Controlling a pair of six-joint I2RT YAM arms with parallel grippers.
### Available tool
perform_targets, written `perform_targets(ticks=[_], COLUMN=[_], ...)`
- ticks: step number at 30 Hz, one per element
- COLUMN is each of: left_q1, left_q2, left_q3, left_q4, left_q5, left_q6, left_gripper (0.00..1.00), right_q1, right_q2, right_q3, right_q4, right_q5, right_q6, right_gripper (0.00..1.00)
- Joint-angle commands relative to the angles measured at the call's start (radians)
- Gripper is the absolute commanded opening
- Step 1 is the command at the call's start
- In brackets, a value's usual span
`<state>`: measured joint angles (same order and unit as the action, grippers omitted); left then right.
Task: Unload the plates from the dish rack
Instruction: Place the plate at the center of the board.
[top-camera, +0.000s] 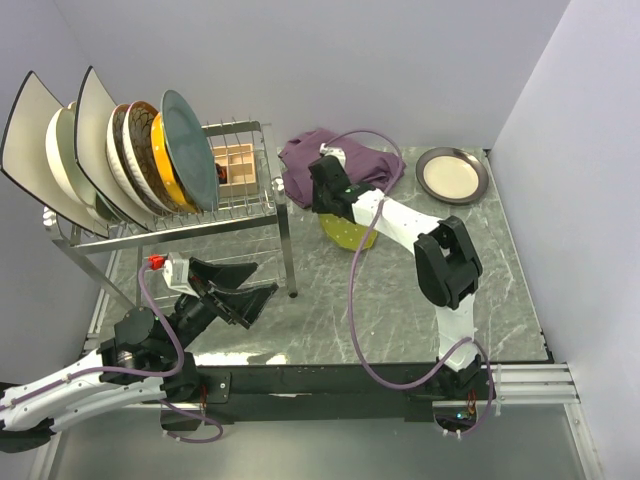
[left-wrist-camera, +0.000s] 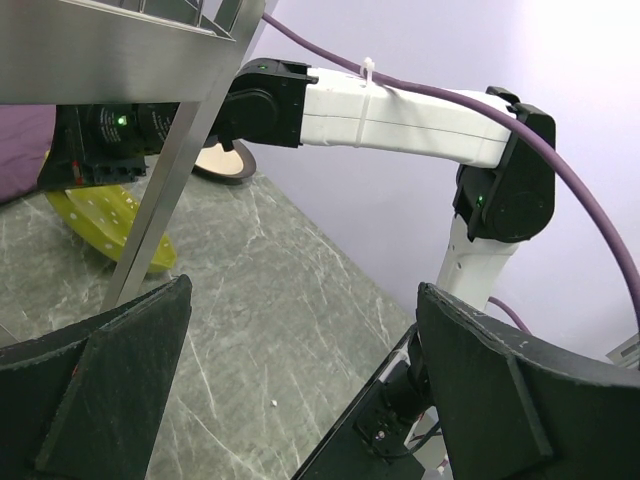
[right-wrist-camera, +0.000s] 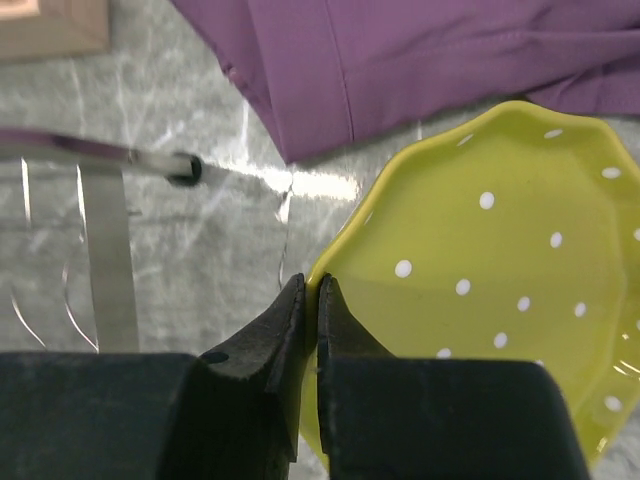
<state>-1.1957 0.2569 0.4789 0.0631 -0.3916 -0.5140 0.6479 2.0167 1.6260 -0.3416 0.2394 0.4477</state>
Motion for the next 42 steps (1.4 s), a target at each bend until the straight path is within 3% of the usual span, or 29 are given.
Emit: perform_targets(ticks=[1,9,15,30,35,42], left_q1=[-0.005,-0.004,-0.004,-0.004,-0.004,-0.004], left_q2=[0.004,0.012,0.011,0.013,0.016,0.042], left_q3=[0.001,0.003,0.003,0.003,0.001,0.007], left_q4=[0.027,0.026,0.029,0.027,0.026,0.027], left_q5=[-0.009,-0.015,-0.007,-0.012,-0.021,-0.021], left_q6=[-0.004,-0.006,-0.006,-0.006,-0.003,-0.003], left_gripper=[1.00,0.99,0.99,0.99,0.99,1.00], right_q1=[-0.025,-0.025,-0.022,-0.028,-0.040,-0.063], right_q2=[0.022,0.094,0.099,0.056,-0.094,-0.421], right_q3=[-0.008,0.037,-0.018,-0.029,-0.044,-0.215], right_q4=[0.147,0.124,0.173,0.147,0.078,0.053], right_q5=[-0.091,-0.112,-0.126,-0.143,-0.134,-0.121], right_q6=[0.089,0.155,0.221,0.211,0.142,0.059], right_gripper=[0.09,0.13,0.15,0.26,0.29,0.48])
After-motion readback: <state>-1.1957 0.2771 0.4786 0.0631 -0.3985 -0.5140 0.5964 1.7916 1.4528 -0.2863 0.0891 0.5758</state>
